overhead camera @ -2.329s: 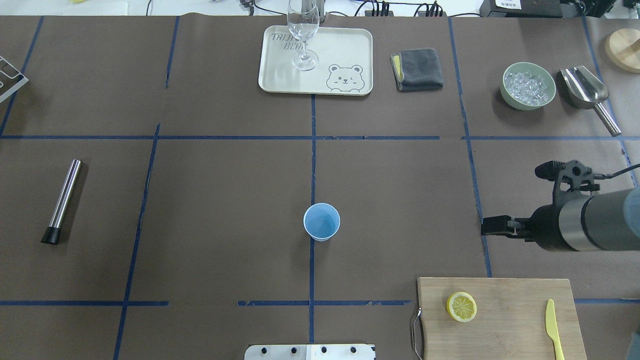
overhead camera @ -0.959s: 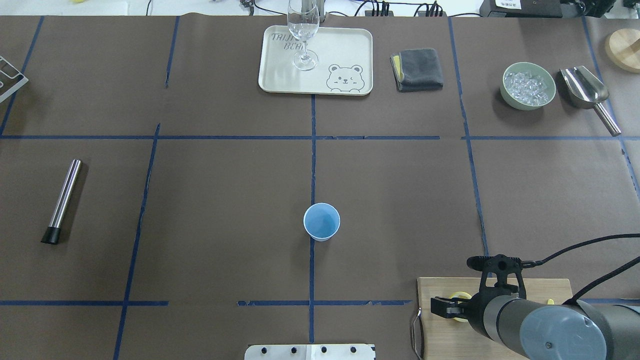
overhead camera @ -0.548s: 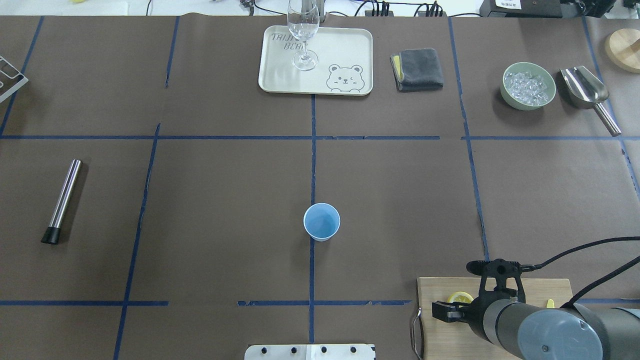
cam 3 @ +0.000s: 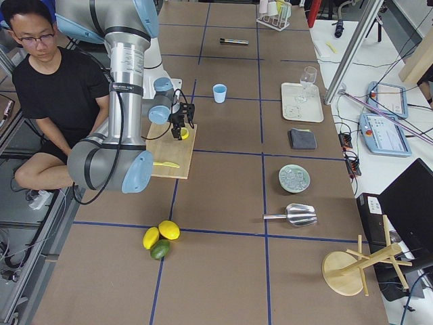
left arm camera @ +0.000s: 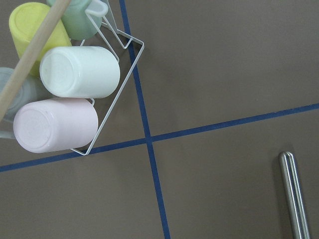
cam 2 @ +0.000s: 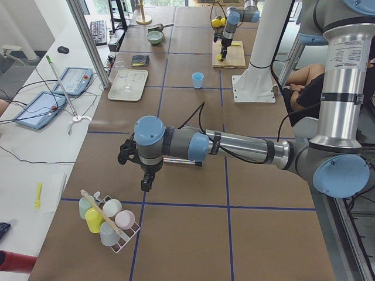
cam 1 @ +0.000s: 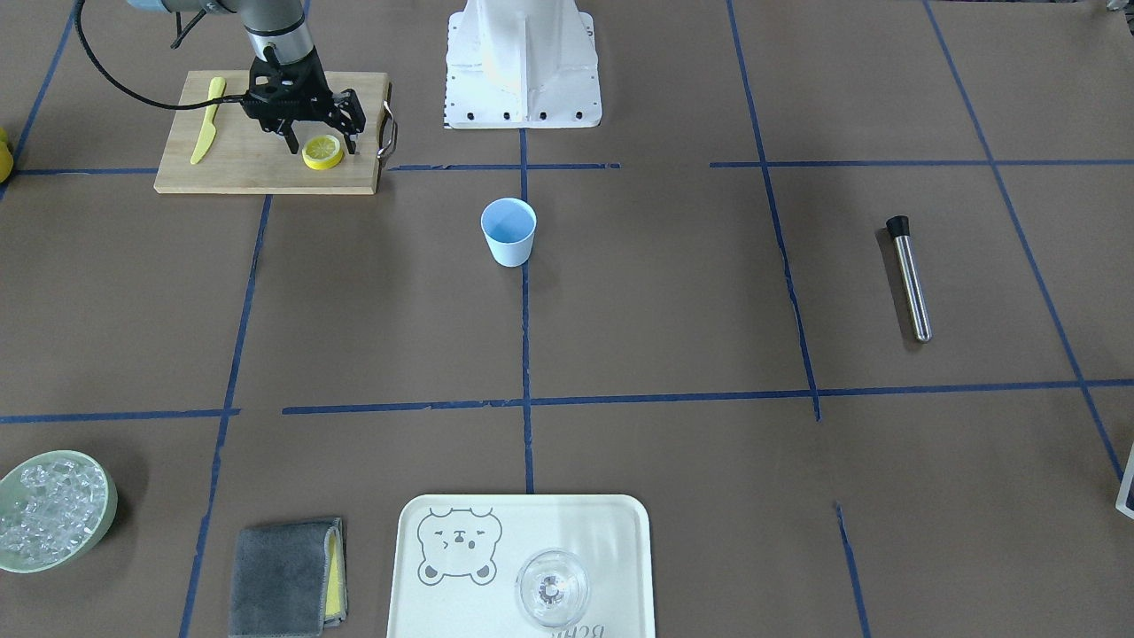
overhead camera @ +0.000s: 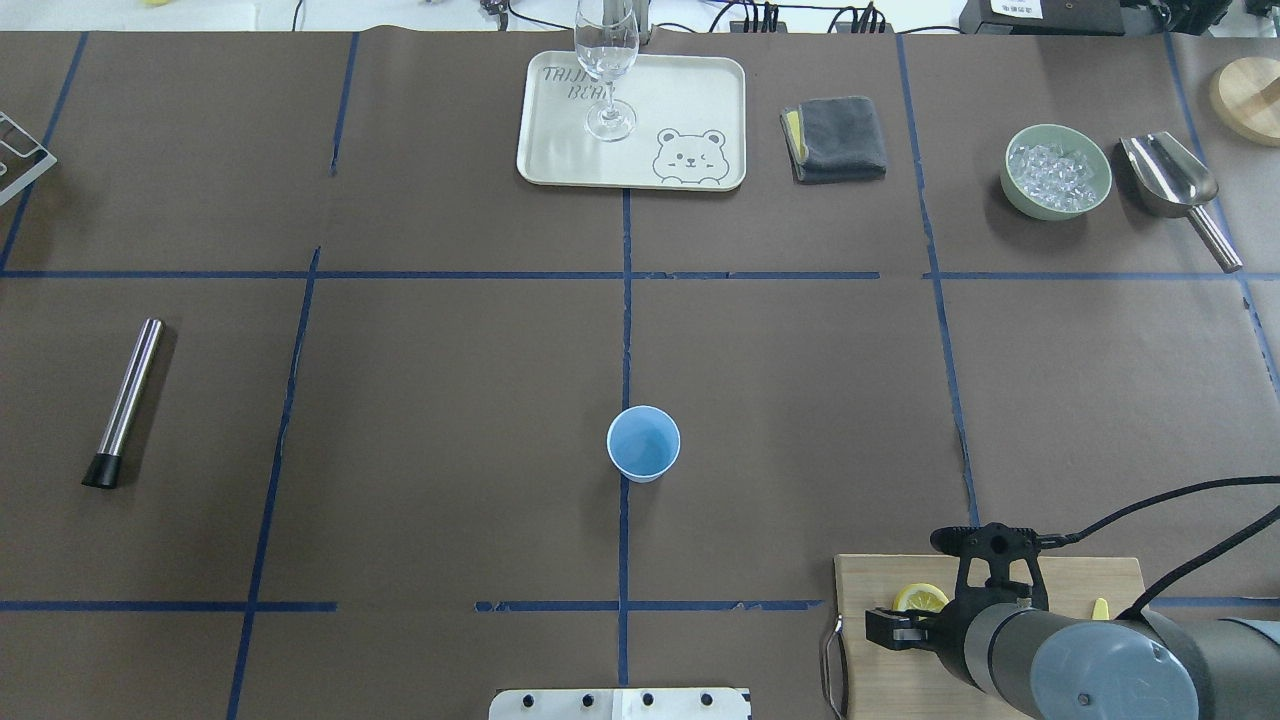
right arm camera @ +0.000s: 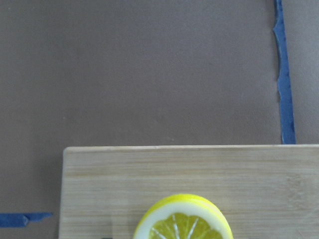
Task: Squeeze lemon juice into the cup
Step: 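Close the right gripper on the lemon slice and lift it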
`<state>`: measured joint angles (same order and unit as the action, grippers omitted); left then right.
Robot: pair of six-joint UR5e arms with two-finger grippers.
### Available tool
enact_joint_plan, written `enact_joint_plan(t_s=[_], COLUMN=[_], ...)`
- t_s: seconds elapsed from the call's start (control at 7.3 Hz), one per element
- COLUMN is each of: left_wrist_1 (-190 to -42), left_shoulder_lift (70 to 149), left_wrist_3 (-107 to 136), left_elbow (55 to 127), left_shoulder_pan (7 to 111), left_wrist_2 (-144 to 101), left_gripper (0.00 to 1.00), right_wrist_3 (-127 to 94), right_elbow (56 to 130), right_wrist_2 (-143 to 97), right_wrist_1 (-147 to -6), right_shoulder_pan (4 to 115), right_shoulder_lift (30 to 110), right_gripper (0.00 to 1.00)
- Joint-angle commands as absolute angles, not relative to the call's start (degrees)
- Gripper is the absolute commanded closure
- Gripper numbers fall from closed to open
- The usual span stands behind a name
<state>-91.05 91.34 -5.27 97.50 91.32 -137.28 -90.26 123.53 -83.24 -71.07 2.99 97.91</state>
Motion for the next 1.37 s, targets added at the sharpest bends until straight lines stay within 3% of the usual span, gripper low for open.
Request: enact_joint_plan(t_s=[0.0,0.27,0.68,1.23], left_wrist_1=[-91.14,-91.14,-92.29,-92.37], left_shoulder_lift=[91.41,91.41,91.41,91.49], left_wrist_3=[-5.27,-5.27,-5.27,-5.27], left_elbow=[97.47,97.21,96.68,96.77], left_shoulder_pan=[91.32,91.23,91.23,91.23], left_wrist_2=[-137.29,-137.20,-137.29,-137.37], left_gripper=[0.00,0.00,0.00,0.00], right_wrist_3=[-90.18,-90.26,-90.26,-90.26], right_elbow=[123.40,123.49,123.84,124.01], right_wrist_2=[-83.32,-83.32,-83.32,-83.32], right_wrist_1=[-71.10,-71.10,-71.10,-71.10], right_shoulder_pan=[2.99,3.08,3.25,3.34], right_shoulder_lift=[98.00,98.09,98.09,98.09], right_gripper=[0.23,0.37,0.48,0.52])
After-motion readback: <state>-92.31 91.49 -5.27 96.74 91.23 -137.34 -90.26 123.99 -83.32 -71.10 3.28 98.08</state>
